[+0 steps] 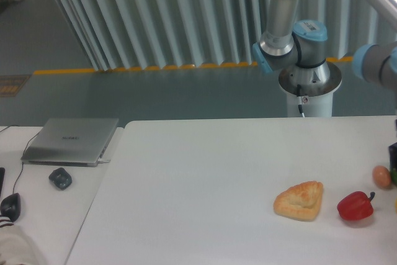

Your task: Place the yellow pepper in a basket

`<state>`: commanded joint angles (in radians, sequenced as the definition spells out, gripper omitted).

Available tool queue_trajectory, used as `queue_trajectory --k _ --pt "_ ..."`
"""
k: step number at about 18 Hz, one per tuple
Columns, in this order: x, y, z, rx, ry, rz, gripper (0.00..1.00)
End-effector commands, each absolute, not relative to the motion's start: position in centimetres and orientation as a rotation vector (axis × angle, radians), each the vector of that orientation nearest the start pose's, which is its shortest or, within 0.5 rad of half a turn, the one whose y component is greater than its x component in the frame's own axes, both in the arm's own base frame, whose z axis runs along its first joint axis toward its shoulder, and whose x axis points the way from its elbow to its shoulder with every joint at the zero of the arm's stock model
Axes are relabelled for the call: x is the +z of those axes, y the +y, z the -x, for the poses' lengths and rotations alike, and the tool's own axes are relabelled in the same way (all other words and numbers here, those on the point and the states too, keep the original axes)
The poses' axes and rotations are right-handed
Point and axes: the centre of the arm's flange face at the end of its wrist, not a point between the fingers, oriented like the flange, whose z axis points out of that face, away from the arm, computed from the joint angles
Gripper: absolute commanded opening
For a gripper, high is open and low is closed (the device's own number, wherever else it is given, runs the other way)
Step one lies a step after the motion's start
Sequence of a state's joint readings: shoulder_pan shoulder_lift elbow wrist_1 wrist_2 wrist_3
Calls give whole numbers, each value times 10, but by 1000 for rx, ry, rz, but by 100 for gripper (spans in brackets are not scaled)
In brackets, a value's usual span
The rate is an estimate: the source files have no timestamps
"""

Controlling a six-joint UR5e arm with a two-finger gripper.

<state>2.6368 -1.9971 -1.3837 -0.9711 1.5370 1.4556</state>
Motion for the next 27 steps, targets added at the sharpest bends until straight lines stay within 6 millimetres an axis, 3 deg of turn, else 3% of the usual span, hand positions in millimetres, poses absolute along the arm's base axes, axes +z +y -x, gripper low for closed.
queue_trajectory --k 8,16,17,19,20,27 --pt "378 395 611 524 640 2929 19" --pt "337 396 635 512 628 2938 23" --pt "334 395 637 507 626 2940 29" --pt "320 397 642 525 659 2931 91" --pt "318 397 643 529 680 2930 100" --pt "328 398 635 540 679 2931 100"
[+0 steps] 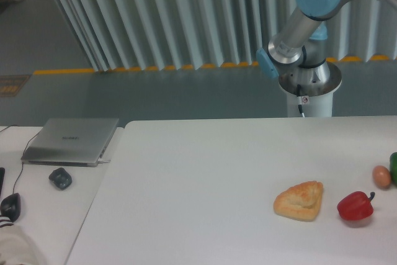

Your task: Place the yellow pepper in a basket

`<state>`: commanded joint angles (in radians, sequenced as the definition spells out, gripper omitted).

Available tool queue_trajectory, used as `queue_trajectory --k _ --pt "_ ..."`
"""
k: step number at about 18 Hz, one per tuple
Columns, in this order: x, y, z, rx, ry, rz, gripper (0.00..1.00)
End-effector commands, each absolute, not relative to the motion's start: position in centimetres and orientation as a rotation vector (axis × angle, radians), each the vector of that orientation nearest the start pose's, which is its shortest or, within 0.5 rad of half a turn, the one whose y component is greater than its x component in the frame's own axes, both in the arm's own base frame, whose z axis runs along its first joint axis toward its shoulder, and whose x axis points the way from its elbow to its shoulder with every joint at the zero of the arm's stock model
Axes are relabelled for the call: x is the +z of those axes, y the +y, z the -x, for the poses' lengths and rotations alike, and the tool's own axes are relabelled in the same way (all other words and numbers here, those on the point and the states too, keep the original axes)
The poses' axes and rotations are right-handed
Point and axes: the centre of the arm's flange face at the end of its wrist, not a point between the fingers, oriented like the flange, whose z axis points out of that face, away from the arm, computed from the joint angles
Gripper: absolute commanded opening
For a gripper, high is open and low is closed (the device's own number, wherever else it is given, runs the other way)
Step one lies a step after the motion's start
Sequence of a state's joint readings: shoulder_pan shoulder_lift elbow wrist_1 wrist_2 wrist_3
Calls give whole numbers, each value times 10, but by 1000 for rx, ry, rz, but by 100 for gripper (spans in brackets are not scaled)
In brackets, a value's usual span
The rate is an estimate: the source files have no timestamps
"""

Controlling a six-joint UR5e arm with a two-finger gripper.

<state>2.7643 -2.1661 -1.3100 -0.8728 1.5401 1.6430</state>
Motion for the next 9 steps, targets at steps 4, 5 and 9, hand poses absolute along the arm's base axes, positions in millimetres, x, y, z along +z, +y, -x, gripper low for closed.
queue_trajectory --k 4,5,9 --pt "342 410 591 492 736 2919 100" --pt "347 418 582 470 747 2919 100" --pt "366 432 551 474 732 2910 100"
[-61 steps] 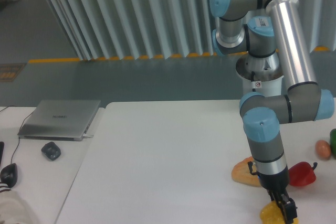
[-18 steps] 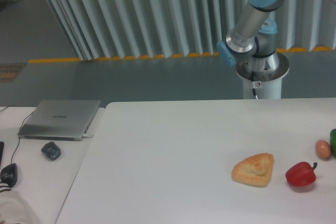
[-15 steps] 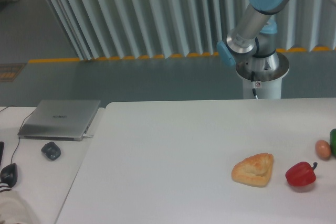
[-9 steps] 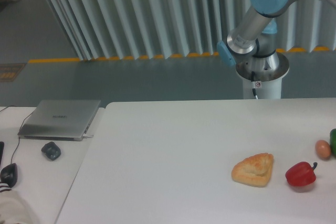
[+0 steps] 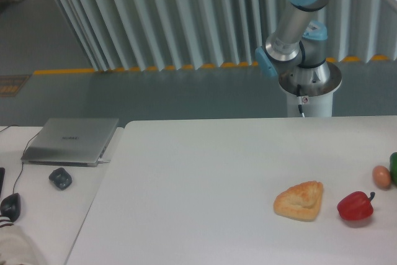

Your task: Place the yellow pepper in a basket

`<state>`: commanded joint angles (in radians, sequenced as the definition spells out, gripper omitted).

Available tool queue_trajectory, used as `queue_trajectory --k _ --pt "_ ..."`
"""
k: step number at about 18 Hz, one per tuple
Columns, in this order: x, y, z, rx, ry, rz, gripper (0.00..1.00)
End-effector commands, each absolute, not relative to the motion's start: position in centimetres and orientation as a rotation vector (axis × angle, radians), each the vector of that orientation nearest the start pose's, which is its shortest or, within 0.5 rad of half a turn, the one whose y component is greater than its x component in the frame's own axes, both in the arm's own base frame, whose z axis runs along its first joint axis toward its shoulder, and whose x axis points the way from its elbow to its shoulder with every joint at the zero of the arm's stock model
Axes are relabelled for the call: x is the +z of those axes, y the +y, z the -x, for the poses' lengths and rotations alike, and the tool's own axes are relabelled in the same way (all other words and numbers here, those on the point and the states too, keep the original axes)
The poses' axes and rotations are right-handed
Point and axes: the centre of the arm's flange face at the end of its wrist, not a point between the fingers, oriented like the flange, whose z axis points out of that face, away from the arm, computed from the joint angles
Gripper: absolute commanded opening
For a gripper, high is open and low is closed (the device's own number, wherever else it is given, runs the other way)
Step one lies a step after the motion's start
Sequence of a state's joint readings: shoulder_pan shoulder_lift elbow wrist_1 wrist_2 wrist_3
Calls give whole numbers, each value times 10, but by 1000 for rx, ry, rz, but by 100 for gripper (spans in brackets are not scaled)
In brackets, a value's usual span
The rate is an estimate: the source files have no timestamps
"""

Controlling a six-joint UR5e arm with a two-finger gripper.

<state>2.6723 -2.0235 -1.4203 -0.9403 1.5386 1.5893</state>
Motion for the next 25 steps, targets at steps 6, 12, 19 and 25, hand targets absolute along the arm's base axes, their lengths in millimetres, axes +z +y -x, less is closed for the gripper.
queue_trajectory --k 6,12,19,25 --pt "372 438 494 394 869 2905 100" --pt "364 440 440 298 935 2942 100" --pt "375 435 427 239 963 2948 100" --pt "391 420 404 62 975 2983 100"
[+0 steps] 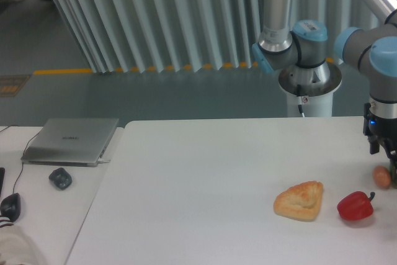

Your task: Place the yellow pepper in a basket

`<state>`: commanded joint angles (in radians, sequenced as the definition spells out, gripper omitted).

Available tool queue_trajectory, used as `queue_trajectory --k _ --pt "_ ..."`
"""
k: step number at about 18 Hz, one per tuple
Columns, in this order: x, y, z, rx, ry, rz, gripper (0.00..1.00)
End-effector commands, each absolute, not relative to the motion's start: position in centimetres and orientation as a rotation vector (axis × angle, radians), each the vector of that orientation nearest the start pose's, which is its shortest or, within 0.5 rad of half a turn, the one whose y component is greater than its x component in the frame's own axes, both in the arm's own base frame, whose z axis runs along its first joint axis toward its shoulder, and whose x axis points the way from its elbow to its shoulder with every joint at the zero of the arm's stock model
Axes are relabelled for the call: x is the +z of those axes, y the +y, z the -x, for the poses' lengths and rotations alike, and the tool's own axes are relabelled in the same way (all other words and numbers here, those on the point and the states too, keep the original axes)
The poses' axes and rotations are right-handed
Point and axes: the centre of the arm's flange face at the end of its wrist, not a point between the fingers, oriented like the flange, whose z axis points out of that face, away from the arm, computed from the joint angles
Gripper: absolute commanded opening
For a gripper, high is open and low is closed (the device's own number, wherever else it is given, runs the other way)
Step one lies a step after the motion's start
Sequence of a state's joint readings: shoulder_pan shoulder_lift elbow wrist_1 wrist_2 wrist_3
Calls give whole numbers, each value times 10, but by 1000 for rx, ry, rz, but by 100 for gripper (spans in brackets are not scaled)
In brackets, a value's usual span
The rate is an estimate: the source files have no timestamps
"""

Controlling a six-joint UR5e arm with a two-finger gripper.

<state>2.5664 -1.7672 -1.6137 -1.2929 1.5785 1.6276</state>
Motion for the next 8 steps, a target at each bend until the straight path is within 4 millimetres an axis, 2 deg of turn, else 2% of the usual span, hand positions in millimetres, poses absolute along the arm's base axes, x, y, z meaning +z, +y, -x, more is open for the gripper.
queue_trajectory --k 4,8 --pt "395 426 385 29 998 2976 100" --pt "395 431 379 31 1016 2970 100"
